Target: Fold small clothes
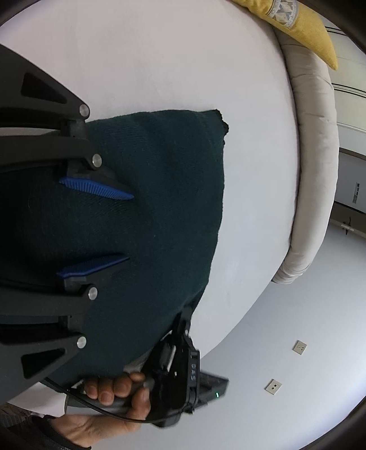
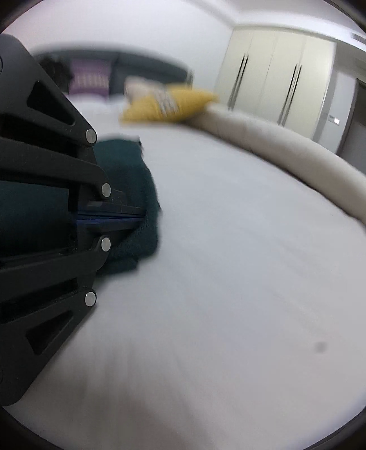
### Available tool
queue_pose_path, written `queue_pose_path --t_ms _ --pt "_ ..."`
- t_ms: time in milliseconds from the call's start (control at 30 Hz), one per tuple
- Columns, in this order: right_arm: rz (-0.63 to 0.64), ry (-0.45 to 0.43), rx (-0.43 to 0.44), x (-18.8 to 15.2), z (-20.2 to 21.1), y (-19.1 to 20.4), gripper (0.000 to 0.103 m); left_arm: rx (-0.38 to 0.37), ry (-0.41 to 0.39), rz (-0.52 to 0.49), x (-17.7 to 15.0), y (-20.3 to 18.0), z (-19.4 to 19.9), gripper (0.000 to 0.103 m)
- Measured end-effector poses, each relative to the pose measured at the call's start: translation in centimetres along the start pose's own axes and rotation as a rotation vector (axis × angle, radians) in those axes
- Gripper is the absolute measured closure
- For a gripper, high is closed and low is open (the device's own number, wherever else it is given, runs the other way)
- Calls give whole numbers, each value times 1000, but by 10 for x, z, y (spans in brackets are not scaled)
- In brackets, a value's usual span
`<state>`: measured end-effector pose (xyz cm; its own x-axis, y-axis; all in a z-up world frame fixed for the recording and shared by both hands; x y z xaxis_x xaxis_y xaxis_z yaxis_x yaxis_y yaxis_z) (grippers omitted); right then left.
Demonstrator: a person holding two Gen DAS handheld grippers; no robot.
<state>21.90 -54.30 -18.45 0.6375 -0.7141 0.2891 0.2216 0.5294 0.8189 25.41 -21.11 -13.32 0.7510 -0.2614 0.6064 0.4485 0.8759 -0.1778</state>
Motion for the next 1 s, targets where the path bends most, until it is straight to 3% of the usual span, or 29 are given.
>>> queue_pose_path --t_ms 67,133,233,267,333,400,467,600,667,733,800,867,933,1000 --pt "29 -36 -27 2 16 17 93 0 2 6 -1 1 0 58" --pt "82 -19 26 -6 26 45 93 11 2 5 -3 -1 -1 58" --pt "184 107 100 -24 10 90 93 25 3 3 -4 -3 -1 58" --pt "194 138 108 -28 2 96 88 28 4 1 -4 -3 -1 58" --pt "189 200 83 -37 -20 97 74 40 4 -10 -4 -5 -1 58" --pt "139 221 14 -39 -38 77 80 50 7 -17 -5 -6 -1 58" --pt "84 178 43 -32 -41 56 103 53 6 -21 -4 -6 -2 58" --pt "53 93 86 -19 -33 35 103 51 -2 -27 -7 -5 -2 58" --pt "67 16 -47 -12 -24 28 103 50 -1 -28 -7 -4 -2 58" --pt "48 -19 -55 -6 -9 17 103 50 -1 -29 -7 -3 -2 58" --pt "113 -24 -105 -13 2 29 95 55 -4 -29 -8 -3 -1 58" --pt "222 -58 -114 -30 15 59 94 64 -8 -29 -9 -5 0 58" --pt "294 -53 -27 -53 35 82 89 73 -8 -31 -9 -6 1 58" --pt "308 20 68 -75 30 95 56 81 -5 -34 -10 -8 2 58"
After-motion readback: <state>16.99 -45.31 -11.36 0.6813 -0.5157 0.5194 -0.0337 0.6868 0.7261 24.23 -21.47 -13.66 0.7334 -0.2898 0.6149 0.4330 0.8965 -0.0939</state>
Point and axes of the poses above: each gripper's, at about its wrist camera, not at the fingertips, and z roughly against the way its jaws point, y to its left, x to its top, the point moved 1 cm from there along -z, roughly the way its jaws point, and after that the axes turned 11 degrees about x, right-handed, at the moved point
